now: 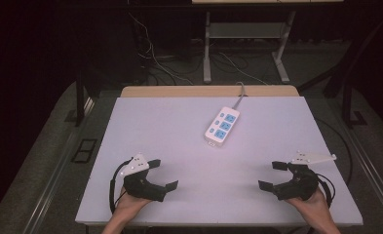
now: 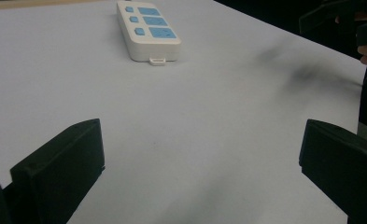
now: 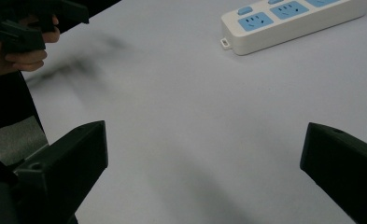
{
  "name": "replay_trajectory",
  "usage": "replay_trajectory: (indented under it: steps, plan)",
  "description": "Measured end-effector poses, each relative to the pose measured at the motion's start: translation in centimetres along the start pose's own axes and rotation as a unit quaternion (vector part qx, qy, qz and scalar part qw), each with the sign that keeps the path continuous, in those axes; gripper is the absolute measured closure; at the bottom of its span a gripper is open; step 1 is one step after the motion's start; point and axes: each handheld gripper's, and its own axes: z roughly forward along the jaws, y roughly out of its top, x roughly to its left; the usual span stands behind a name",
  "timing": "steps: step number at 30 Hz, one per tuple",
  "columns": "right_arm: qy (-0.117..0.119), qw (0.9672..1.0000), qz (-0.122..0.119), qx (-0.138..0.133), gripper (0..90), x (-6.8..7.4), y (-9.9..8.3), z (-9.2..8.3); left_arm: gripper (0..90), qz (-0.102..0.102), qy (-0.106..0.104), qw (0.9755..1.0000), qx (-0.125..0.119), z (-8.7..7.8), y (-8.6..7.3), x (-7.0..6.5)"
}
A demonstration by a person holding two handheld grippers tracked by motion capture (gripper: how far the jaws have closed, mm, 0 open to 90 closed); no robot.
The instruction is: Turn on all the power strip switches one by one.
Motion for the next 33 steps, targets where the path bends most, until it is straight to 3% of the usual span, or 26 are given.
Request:
replay_trajectory:
  steps: [15, 33]
  plan:
    - [0.012, 0.9994, -0.012, 0.03, 0.6, -0.2, 1.8, 0.7, 0.0, -0.007, -0.002, 1.0, -0.001, 0.0, -0.2, 0.3]
    - [0.023, 0.9977, -0.036, 0.053, 0.6, -0.7, 5.8, 2.4, 0.0, -0.013, -0.007, 0.9999, -0.003, -0.2, -0.2, 0.5]
